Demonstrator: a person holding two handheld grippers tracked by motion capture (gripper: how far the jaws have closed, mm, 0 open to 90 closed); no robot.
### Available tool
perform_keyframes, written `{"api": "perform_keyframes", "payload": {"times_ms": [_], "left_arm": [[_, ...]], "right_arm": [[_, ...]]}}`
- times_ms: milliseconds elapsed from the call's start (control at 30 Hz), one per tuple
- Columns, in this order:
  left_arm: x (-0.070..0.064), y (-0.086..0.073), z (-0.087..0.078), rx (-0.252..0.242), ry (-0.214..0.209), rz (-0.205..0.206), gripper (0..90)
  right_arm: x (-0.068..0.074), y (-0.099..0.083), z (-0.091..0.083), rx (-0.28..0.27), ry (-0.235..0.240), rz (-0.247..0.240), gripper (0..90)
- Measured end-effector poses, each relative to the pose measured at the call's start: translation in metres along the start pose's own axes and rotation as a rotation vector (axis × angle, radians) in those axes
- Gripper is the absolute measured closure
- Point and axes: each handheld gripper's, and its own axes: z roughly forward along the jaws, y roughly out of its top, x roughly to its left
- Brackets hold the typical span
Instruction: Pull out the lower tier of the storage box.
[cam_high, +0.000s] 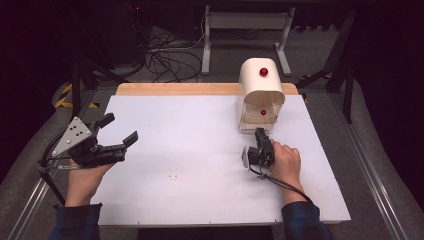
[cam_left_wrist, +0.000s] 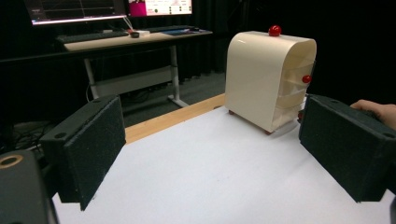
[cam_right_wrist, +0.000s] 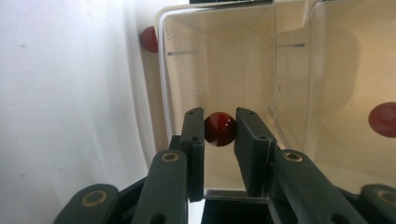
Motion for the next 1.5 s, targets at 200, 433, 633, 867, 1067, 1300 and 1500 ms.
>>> {"api": "perform_keyframes", "payload": {"times_ms": [200,433,633,867,1067,1300,1500], "left_arm": [[0.000,0.001,0.000,-0.002,-0.002,-0.001,8.1],[0.000,0.001,0.000,-0.001,-0.005,0.002,8.1],[-0.001,0.000,0.001,0.003,-0.007,0.004,8.1],[-0.002,0.000,0.001,0.002,-0.008,0.002,8.1],[-0.002,0.001,0.000,0.002,-0.011,0.003,8.1],[-0.001,0.001,-0.002,-0.002,-0.008,0.003,8.1],[0.000,0.002,-0.003,0.005,-0.017,-0.003,8.4]], "right_arm": [[0.001,0.000,-0.006,0.000,0.000,0.002,74.5],[0.001,0.000,-0.011,-0.010,0.002,-0.004,74.4],[0.001,-0.001,-0.016,-0.016,0.001,-0.001,74.4],[0.002,-0.002,-0.019,-0.013,0.015,0.020,74.4],[0.002,-0.002,-0.022,-0.014,0.013,0.011,74.4],[0.003,-0.002,-0.024,-0.017,0.019,0.015,74.4],[0.003,-0.003,-0.028,-0.018,0.025,0.024,74.4]]}}
